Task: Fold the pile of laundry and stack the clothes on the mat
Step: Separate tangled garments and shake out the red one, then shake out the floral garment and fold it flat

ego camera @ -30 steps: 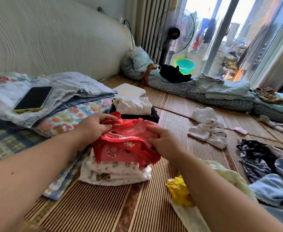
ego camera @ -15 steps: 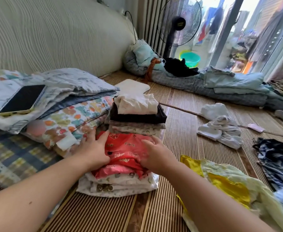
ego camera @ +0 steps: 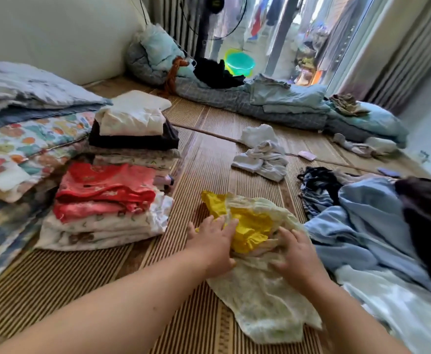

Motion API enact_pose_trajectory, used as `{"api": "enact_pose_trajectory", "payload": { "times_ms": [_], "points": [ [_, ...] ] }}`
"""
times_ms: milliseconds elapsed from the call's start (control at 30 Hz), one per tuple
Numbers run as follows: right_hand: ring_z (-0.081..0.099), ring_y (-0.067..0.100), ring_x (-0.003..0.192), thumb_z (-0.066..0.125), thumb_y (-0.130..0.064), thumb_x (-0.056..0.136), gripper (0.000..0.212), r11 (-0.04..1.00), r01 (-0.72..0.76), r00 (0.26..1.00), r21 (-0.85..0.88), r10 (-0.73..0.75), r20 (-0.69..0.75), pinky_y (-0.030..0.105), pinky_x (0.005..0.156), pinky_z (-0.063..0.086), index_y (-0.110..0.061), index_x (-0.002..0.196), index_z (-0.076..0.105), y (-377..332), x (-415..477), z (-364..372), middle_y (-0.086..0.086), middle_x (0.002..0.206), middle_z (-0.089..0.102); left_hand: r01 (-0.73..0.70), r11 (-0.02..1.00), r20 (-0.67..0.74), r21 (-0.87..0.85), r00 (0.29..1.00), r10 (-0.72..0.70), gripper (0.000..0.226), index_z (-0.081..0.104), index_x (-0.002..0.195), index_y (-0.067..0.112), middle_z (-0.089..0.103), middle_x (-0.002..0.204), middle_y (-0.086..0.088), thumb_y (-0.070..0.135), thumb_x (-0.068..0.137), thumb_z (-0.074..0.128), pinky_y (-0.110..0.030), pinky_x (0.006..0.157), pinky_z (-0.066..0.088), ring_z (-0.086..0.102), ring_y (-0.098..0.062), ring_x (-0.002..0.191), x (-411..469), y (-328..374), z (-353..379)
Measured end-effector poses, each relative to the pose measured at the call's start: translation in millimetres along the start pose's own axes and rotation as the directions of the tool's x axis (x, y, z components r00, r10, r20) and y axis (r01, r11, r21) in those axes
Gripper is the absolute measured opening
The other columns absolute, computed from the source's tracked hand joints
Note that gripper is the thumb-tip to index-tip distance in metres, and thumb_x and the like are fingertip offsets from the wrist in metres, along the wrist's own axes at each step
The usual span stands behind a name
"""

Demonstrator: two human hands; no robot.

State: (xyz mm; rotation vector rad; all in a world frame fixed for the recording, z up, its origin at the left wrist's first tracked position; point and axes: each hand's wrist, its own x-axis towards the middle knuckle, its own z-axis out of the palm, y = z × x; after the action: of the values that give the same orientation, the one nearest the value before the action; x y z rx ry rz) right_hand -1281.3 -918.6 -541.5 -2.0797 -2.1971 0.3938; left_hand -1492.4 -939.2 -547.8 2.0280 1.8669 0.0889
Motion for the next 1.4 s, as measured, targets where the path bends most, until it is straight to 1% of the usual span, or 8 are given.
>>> {"api": "enact_pose_trajectory", "payload": {
  "times_ms": [133, 367, 467, 567, 900, 1033, 1233, 1400],
  "points": [
    [0.033, 0.022, 0.141, 0.071, -0.043, 0.082, 0.093, 0.977, -0.132, 0.984, 0.166, 0.109, 0.141, 0.032, 0.113, 0.030, -0.022, 0.155, 0.017, 53.7, -8.7, 6.8, 0.007, 0.155, 0.031, 0.249, 0.961, -0.054, -0.120, 0.965, -0.257, 0.053, 0.036, 0.144, 0.034, 0.055, 0.134, -0.002, 0.026, 0.093, 0.047, -0.059, 0.114, 0.013, 0.042, -0.029, 0.131, 13.0, 15.5, 9.2],
    [0.034, 0.024, 0.137, 0.079, -0.053, 0.070, 0.098, 0.940, 0.064, 0.988, 0.335, -0.012, -0.155, 0.042, 0.112, 0.033, -0.025, 0.150, 0.029, 30.1, -15.6, -9.5, 0.003, 0.148, 0.035, -0.130, 0.854, -0.156, -0.504, 0.986, 0.058, 0.017, 0.061, 0.077, 0.014, 0.058, 0.073, 0.002, 0.013, 0.089, 0.050, -0.030, 0.060, 0.037, 0.052, -0.018, 0.068, 1.9, 27.7, -78.1],
    [0.046, 0.012, 0.122, 0.084, -0.039, 0.069, 0.086, 0.795, 0.304, 0.947, 0.525, -0.191, -0.259, 0.037, 0.102, 0.042, -0.029, 0.143, 0.040, -31.1, -21.7, -48.2, -0.015, 0.129, 0.046, -0.261, 0.787, -0.225, -0.558, 0.961, 0.160, 0.018, 0.067, 0.091, 0.001, 0.061, 0.078, -0.007, 0.010, 0.091, 0.052, -0.033, 0.064, 0.043, 0.053, -0.019, 0.070, -15.9, 55.2, -126.9],
    [0.062, 0.018, 0.087, 0.069, -0.034, 0.084, 0.010, 0.741, 0.426, 0.893, 0.518, -0.252, -0.374, 0.033, 0.074, 0.047, -0.028, 0.090, 0.064, -70.9, -25.8, -96.3, -0.007, 0.089, 0.066, -0.340, 0.754, -0.299, -0.562, 0.934, 0.198, 0.017, 0.071, 0.092, 0.007, 0.067, 0.083, -0.008, 0.015, 0.091, 0.057, -0.038, 0.073, 0.052, 0.059, -0.018, 0.075, -42.1, 75.0, -168.3],
    [0.055, 0.010, 0.066, 0.051, -0.030, 0.098, 0.022, 0.586, 0.442, 0.880, 0.679, -0.135, -0.456, 0.023, 0.072, 0.050, -0.028, 0.075, 0.053, -104.0, -92.3, -275.9, -0.006, 0.076, 0.057, -0.271, 0.369, -0.216, -0.889, 0.959, 0.183, 0.047, 0.068, 0.092, 0.027, 0.072, 0.086, 0.003, 0.070, 0.076, 0.056, -0.027, 0.063, 0.051, 0.069, -0.014, 0.077, -124.2, 83.6, -257.0],
    [0.042, 0.002, 0.059, 0.042, -0.031, 0.103, 0.031, 0.538, 0.426, 0.873, 0.727, -0.033, -0.487, 0.013, 0.051, 0.037, -0.029, 0.071, 0.042, -98.9, -121.1, -312.5, -0.011, 0.072, 0.045, -0.325, 0.542, -0.214, -0.775, 0.942, 0.258, 0.067, 0.061, 0.120, 0.031, 0.065, 0.121, -0.002, 0.065, 0.062, 0.064, -0.044, 0.089, 0.053, 0.064, -0.023, 0.105, -141.0, 103.4, -241.4],
    [0.060, 0.017, 0.077, 0.048, -0.010, 0.097, 0.024, 0.377, 0.373, 0.928, 0.848, -0.152, -0.341, 0.029, 0.096, 0.048, -0.002, 0.079, 0.061, -98.9, -152.9, -321.6, 0.006, 0.078, 0.063, -0.496, 0.498, -0.423, -0.712, 0.868, 0.260, 0.130, -0.006, 0.152, 0.037, 0.041, 0.148, -0.003, 0.045, 0.061, 0.086, -0.050, 0.103, 0.045, 0.052, -0.030, 0.126, -156.3, 149.6, -228.7],
    [0.056, 0.004, 0.034, 0.044, -0.012, 0.101, 0.028, 0.422, 0.284, 0.952, 0.861, -0.233, -0.199, 0.015, 0.033, 0.042, -0.012, 0.074, 0.052, -91.9, -162.9, -302.7, -0.006, 0.040, 0.058, -0.731, 0.660, -0.743, -0.173, 0.537, 0.400, 0.091, 0.011, 0.151, 0.017, 0.040, 0.142, -0.024, -0.001, 0.084, 0.068, -0.029, 0.115, 0.024, 0.042, -0.034, 0.129, -161.7, 164.2, -243.2]
  ]
}}
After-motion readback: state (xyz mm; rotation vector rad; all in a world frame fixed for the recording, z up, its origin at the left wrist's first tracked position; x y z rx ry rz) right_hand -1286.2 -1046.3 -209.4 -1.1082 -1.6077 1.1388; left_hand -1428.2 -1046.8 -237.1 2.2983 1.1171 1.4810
